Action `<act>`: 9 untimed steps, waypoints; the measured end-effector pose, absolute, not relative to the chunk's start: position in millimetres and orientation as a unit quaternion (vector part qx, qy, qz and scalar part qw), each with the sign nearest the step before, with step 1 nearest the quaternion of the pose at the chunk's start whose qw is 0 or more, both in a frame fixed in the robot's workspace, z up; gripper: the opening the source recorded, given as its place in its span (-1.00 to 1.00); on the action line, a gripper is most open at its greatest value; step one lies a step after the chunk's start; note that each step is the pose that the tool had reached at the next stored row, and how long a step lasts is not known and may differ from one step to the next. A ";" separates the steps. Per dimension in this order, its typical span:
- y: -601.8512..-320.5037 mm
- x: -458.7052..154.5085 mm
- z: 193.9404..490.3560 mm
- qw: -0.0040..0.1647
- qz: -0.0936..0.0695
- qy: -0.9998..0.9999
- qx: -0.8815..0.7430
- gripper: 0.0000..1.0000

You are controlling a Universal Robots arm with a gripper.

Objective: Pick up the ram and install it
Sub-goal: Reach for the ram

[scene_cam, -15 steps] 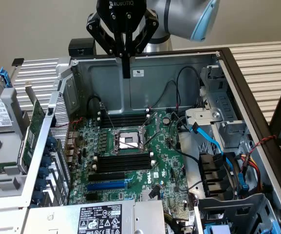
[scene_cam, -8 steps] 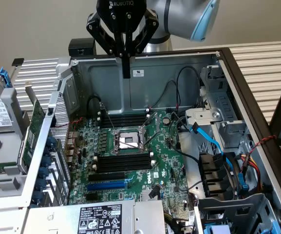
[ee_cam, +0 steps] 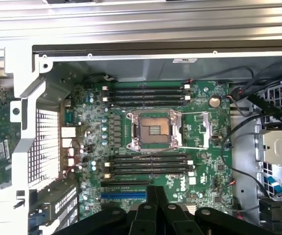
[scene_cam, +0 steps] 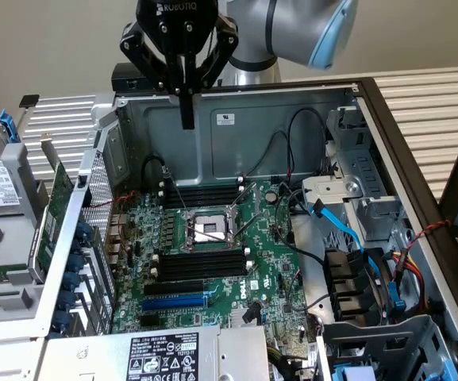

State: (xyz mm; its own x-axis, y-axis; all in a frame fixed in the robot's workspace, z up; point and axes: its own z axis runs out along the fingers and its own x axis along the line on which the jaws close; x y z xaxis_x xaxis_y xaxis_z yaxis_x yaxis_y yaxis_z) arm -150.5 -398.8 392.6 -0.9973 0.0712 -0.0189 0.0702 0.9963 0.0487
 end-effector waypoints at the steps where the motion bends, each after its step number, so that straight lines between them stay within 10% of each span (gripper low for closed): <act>1: -398.8 -154.7 392.6 0.010 0.024 0.999 0.035 -0.79; 9: -398.9 -191.0 392.6 0.010 0.024 0.999 0.035 -0.79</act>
